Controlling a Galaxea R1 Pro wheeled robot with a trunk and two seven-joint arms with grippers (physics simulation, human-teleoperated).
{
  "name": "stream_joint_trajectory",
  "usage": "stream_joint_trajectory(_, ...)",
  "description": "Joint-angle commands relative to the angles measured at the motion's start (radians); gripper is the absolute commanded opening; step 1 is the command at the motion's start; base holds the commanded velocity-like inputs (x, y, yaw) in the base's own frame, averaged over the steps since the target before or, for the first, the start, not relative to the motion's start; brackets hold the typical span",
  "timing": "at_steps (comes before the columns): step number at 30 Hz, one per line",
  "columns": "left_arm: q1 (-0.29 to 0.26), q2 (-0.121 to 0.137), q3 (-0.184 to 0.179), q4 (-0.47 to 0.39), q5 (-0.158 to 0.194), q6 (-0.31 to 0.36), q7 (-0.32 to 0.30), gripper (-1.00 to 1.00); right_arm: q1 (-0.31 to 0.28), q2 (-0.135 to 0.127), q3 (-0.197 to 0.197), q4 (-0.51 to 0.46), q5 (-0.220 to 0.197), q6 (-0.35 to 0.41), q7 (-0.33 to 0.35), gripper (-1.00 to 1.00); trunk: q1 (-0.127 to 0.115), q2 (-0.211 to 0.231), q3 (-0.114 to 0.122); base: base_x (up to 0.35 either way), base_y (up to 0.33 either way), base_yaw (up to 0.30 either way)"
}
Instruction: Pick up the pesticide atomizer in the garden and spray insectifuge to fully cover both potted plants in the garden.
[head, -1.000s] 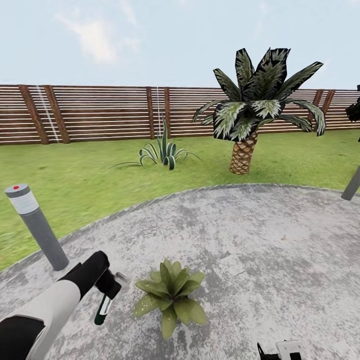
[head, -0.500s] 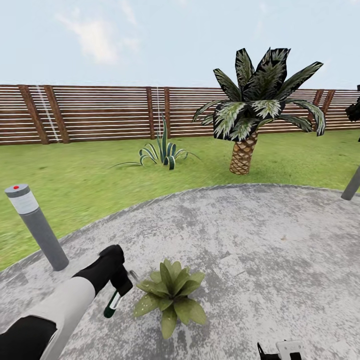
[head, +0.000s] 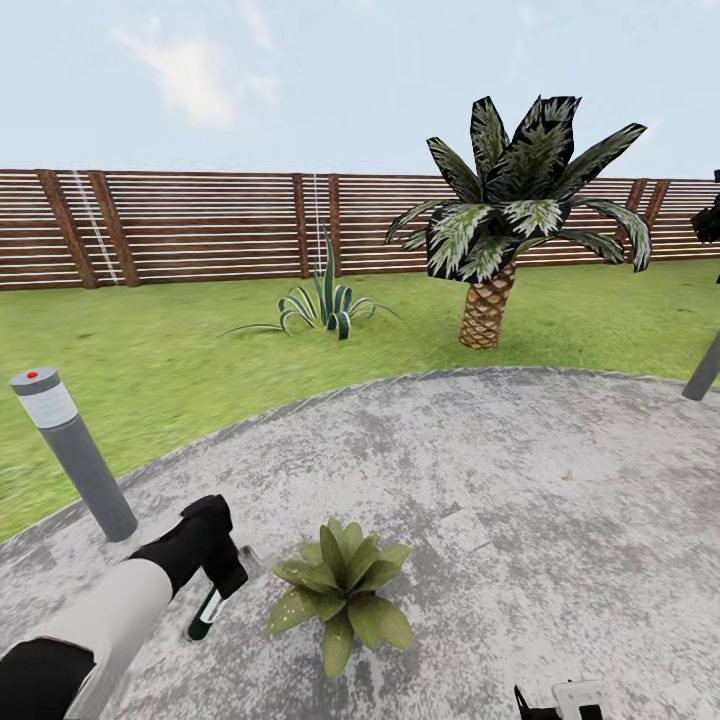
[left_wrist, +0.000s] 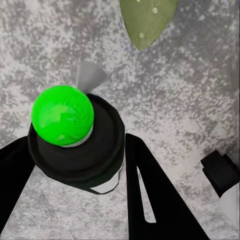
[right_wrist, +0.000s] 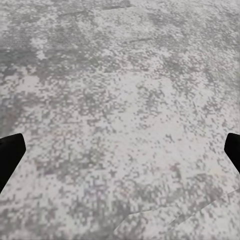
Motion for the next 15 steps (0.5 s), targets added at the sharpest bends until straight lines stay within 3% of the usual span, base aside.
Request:
stream_joint_trajectory(1, -0.005, -0.019, -0.005, -0.004, -0.009, 0.003, -0.008, -1.0, -0.001, 0.0, -0.009, 0.0, 0.002, -0.003, 0.007, 1.0, 0.0, 0.0, -0.001, 0.0, 0.0, 0.0)
stream_joint_trajectory(5, -0.014, -0.066, -0.006, -0.007, -0.013, 0.007, -0.006, -1.0, -0.001, 0.0, -0.008, 0.0, 0.002, -0.003, 0.007, 1.0, 0.0, 0.0, -0.001, 0.0, 0.0, 0.0)
stream_joint_trajectory(9, -0.015, -0.059, -0.005, 0.001, -0.012, 0.006, -0.005, -1.0, -0.001, 0.0, -0.008, 0.0, 0.002, -0.003, 0.007, 1.0, 0.0, 0.0, -0.001, 0.0, 0.0, 0.0)
stream_joint_trajectory(12, -0.005, 0.001, -0.003, 0.007, -0.011, -0.002, -0.006, -1.0, -0.001, 0.0, -0.008, 0.0, 0.002, -0.003, 0.007, 1.0, 0.0, 0.0, -0.001, 0.0, 0.0, 0.0)
stream_joint_trajectory(15, -0.001, 0.044, 0.002, 0.008, -0.006, -0.008, -0.005, -1.0, -0.001, 0.0, -0.008, 0.0, 0.002, -0.003, 0.007, 1.0, 0.0, 0.0, -0.001, 0.0, 0.0, 0.0)
